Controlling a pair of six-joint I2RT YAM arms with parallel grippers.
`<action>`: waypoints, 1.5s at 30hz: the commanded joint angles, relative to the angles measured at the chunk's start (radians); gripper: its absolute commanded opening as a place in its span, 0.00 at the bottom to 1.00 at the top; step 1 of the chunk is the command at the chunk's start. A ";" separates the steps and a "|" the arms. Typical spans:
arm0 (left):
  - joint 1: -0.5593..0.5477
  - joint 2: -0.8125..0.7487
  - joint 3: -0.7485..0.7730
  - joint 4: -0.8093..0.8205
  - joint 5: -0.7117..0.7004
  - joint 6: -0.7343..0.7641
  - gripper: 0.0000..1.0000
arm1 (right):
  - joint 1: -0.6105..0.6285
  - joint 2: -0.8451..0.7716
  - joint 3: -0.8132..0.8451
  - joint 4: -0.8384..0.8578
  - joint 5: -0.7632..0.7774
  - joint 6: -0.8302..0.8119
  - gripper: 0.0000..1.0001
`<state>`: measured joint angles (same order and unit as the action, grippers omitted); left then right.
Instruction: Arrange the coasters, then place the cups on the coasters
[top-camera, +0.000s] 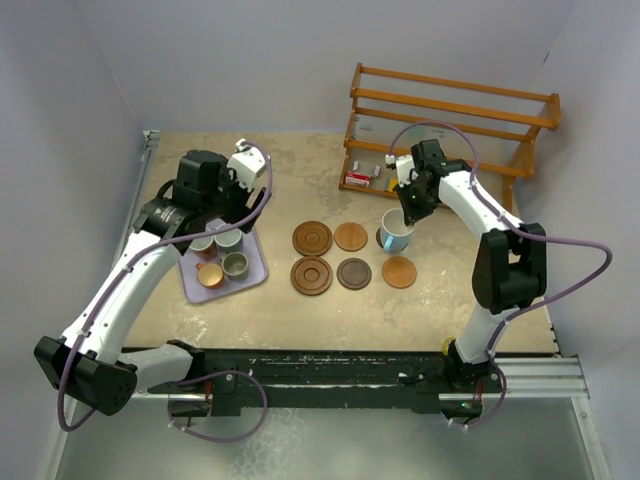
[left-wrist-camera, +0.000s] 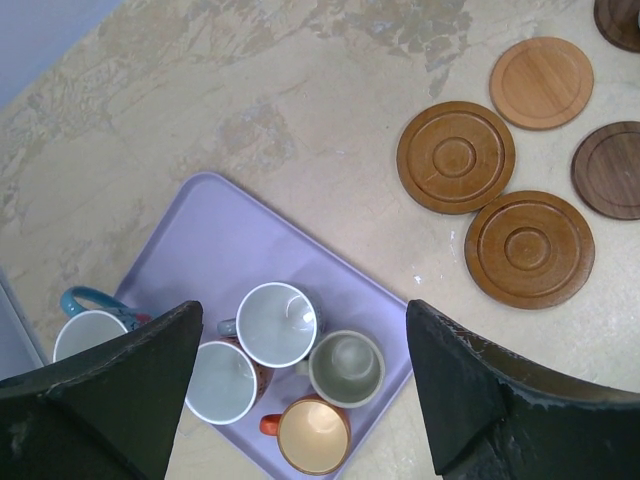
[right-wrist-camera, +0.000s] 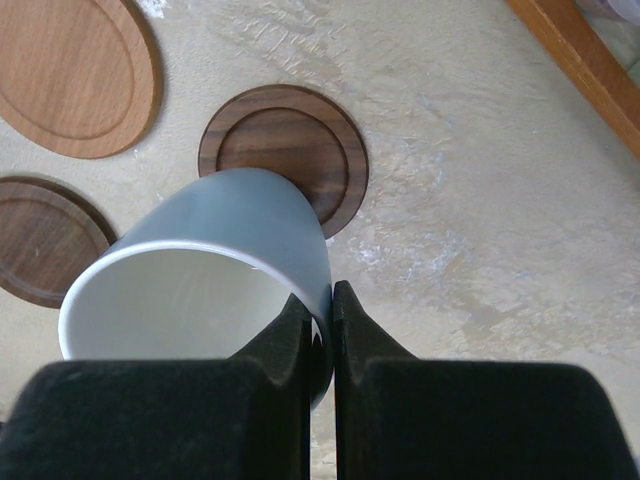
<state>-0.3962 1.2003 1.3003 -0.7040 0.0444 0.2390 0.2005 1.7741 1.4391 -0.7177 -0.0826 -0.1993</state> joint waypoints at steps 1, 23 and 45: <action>0.012 -0.037 -0.009 0.040 0.000 0.020 0.79 | -0.006 -0.011 0.083 -0.013 -0.033 -0.018 0.00; 0.019 -0.039 -0.012 0.044 0.009 0.026 0.80 | -0.006 0.033 0.099 0.023 0.001 -0.028 0.00; 0.020 -0.044 -0.027 0.046 0.023 0.037 0.80 | -0.006 0.048 0.077 0.047 0.027 -0.022 0.00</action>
<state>-0.3862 1.1797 1.2778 -0.6979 0.0486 0.2554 0.2005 1.8336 1.4879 -0.6968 -0.0616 -0.2203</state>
